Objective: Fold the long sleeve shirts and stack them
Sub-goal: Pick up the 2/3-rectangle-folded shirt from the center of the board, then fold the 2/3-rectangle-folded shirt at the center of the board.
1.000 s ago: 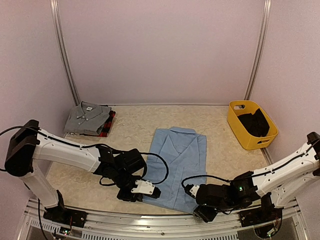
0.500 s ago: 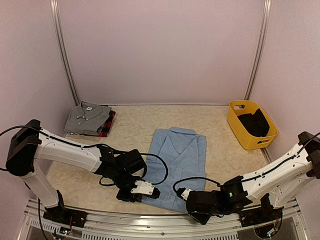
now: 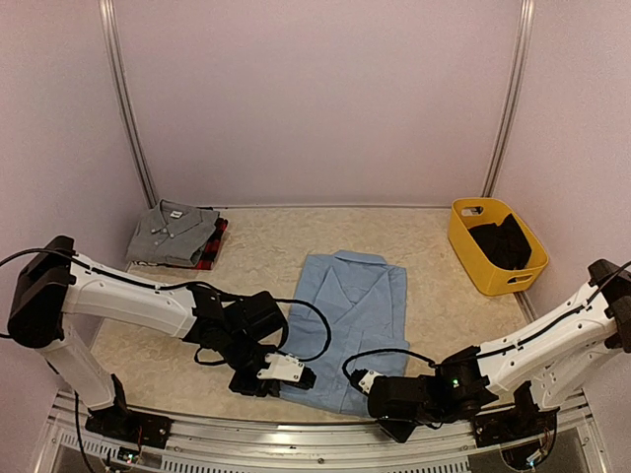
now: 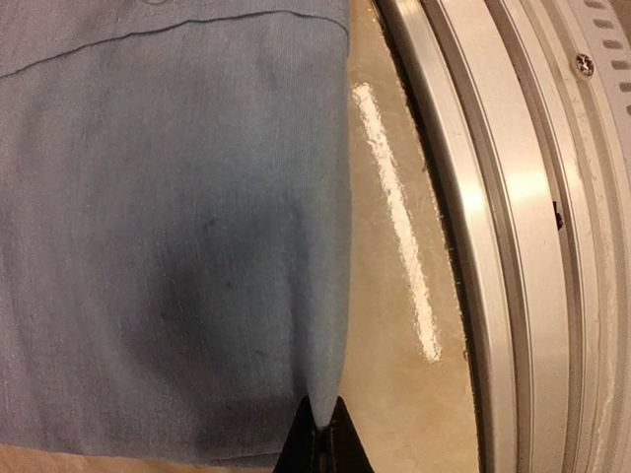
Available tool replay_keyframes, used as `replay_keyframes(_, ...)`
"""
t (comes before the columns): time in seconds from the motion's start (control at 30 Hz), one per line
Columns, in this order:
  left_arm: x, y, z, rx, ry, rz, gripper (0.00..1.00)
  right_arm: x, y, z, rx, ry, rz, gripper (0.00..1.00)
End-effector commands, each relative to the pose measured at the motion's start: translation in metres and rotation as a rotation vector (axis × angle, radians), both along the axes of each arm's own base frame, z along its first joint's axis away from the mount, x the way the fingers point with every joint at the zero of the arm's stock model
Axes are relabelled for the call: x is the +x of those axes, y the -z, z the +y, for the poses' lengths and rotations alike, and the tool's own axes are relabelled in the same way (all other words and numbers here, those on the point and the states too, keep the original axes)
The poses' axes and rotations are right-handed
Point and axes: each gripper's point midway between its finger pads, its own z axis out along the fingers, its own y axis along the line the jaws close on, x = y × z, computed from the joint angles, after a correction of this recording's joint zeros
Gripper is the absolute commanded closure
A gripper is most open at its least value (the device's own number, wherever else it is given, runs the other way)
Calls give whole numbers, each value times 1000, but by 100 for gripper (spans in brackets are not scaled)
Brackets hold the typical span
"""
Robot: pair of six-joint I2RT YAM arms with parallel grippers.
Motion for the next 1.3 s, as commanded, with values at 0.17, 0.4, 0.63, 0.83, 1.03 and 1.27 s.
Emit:
replay_keyframes(0.17, -9, -16, 3, -37, 25, 20, 100, -24, -6, 1, 51, -67, 108, 100)
replay_keyframes(0.4, -22, -29, 6, -21, 43, 76, 100, -55, -29, 21, 205, -155, 279, 100)
replay_keyframes(0.63, -29, -52, 2, -18, -6, 189, 100, -58, -74, 44, 399, -200, 403, 100)
replay_keyframes(0.83, -26, -87, 5, -140, -50, 259, 100, -48, -118, 53, 554, -207, 448, 100)
replay_keyframes(1.03, -25, -135, 14, -309, -51, 206, 100, -40, -138, 57, 616, -193, 490, 100)
replay_keyframes(1.27, -10, -167, 16, -388, -117, 252, 100, -10, -154, 47, 695, -83, 479, 100)
